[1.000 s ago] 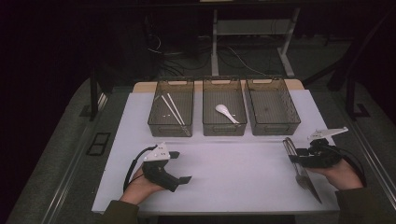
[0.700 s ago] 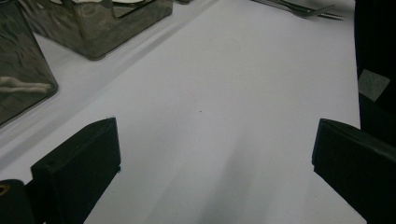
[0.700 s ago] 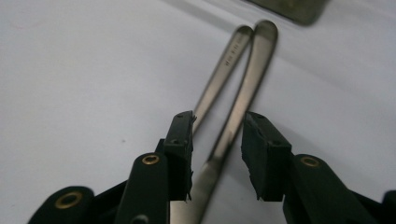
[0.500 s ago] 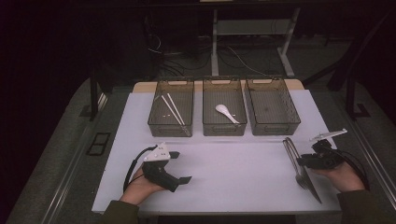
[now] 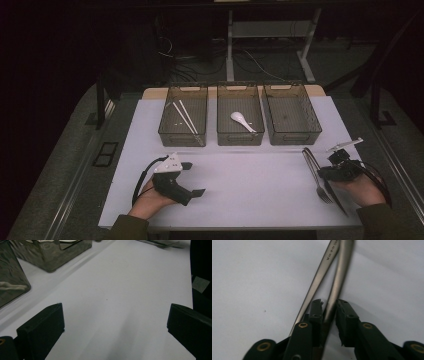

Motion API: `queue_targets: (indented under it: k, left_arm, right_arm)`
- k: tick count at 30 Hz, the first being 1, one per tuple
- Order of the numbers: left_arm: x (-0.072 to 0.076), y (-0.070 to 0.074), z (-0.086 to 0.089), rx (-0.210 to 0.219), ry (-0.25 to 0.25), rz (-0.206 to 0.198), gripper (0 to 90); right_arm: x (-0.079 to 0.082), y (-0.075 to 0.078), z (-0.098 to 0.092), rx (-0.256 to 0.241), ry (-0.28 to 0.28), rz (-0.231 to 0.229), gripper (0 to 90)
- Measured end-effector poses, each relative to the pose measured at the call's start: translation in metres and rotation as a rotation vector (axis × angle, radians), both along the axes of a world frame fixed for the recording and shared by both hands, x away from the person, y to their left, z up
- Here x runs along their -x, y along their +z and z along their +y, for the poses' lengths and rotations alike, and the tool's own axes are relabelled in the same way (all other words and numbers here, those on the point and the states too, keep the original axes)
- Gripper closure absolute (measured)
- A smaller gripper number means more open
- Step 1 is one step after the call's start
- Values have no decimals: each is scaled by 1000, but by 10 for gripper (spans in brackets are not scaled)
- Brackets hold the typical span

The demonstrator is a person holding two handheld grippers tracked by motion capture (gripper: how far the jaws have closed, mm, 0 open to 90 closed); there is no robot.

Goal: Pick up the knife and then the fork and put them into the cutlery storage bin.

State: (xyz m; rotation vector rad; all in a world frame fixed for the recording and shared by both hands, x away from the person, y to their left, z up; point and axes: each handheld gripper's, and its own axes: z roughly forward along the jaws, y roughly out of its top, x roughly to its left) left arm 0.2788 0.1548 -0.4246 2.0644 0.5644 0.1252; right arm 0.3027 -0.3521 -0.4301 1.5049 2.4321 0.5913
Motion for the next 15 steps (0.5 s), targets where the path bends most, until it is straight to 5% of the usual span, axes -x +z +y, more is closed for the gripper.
queue_targets:
  k: [7,15]
  left_arm:
    - [0,0,0,2,3,1,4]
    - [0,0,0,1,2,2,4]
  right_arm:
    - [-2,1,-5,7,-3,11,783]
    - [-6,2,-17,-61,-27,40,808]
